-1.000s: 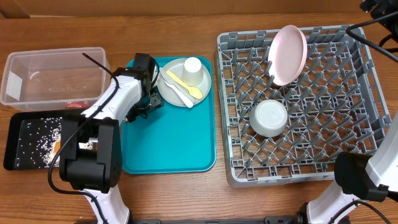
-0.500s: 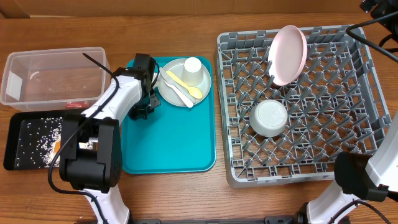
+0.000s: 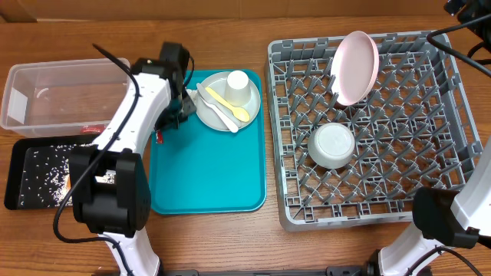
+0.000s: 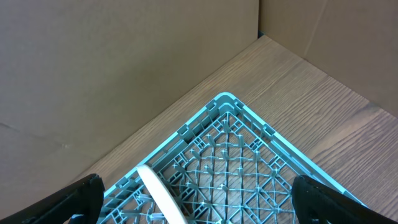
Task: Sort waste into correct bins and load items into the dishwasher rack
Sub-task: 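Grasp the white tissue with the left gripper and lift it toward the bin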
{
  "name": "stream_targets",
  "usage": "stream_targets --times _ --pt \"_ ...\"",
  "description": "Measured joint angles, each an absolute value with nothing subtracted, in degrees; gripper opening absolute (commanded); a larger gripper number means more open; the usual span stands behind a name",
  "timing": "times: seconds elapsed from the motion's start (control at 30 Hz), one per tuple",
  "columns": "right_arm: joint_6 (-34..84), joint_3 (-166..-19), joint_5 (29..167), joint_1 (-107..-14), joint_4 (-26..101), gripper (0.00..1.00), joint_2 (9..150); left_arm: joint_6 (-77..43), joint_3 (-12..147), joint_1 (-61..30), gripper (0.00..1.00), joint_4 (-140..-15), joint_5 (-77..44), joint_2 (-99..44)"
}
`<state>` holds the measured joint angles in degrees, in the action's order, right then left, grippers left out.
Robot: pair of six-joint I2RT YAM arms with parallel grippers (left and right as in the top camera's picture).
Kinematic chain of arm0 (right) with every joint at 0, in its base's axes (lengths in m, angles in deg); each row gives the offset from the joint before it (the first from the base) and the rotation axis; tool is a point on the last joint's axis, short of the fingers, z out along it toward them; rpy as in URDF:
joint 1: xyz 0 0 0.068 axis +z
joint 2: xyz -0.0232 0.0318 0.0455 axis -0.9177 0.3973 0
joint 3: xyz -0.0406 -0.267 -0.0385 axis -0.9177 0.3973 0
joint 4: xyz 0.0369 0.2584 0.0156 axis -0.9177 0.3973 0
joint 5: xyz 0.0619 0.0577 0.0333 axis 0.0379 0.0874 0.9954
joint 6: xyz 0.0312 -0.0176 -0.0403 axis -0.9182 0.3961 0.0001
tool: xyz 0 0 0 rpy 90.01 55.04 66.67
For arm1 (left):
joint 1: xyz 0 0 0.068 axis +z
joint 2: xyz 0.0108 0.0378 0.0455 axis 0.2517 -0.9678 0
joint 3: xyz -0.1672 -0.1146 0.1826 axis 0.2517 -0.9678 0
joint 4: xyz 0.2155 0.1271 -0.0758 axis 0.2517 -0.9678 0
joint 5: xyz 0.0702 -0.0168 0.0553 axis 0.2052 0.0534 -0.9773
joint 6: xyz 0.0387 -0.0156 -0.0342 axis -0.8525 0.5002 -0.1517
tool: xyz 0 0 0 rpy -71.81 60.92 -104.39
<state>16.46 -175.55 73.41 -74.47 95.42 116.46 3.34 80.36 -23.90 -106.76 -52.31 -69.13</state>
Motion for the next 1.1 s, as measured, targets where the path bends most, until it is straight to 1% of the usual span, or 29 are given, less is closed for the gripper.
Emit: stream_targets --times 0.03,0.13,0.27,0.4,0.47,0.6,0.83,0.9,0.97,1.0,1.03,1.1 --pt "16.4 -175.5 73.4 -74.5 95.4 1.0 116.5 3.6 81.5 -23.9 0.64 -106.1 -52.2 -69.1" --pt "16.4 -175.5 73.4 -74.5 95.4 1.0 116.5 3.6 82.7 -23.9 0.66 -102.8 -52.1 -69.1" --pt "16.5 -175.5 73.4 -74.5 95.4 1.0 116.5 0.7 82.7 -23.9 0.77 -98.7 -50.5 -69.2" --pt "16.5 -175.5 73.4 -74.5 95.4 1.0 116.5 -3.1 82.7 -23.9 0.94 -97.0 -49.0 -69.7" --pt "16.4 -175.5 73.4 -74.5 95.4 1.0 116.5 -4.1 82.7 -23.9 0.94 -96.5 -48.6 -70.5" --pt "16.4 -175.5 73.4 -74.5 95.4 1.0 116.5 -2.8 82.7 -23.9 0.9 -97.8 -47.9 -71.9" --pt "16.4 -175.5 73.4 -74.5 95.4 1.0 116.5 2.9 82.7 -23.9 0.74 -98.6 -44.4 -74.6" --pt "16.4 -175.5 73.4 -74.5 95.4 1.0 116.5 4.4 82.7 -23.9 0.66 -98.6 -43.4 -75.4" --pt "16.4 -175.5 73.4 -74.5 95.4 1.0 116.5 5.5 82.7 -23.9 0.51 -98.5 -42.7 -76.1" --pt "16.5 -175.5 73.4 -74.5 95.4 1.0 116.5 5.8 82.7 -23.9 0.45 -98.5 -42.5 -76.3" --pt "16.5 -175.5 73.4 -74.5 95.4 1.0 116.5 6.1 82.7 -23.9 0.41 -98.5 -42.3 -76.5" --pt "16.4 -175.5 73.4 -74.5 95.4 1.0 116.5 6.7 82.7 -23.9 0.36 -98.3 -42.3 -76.7"
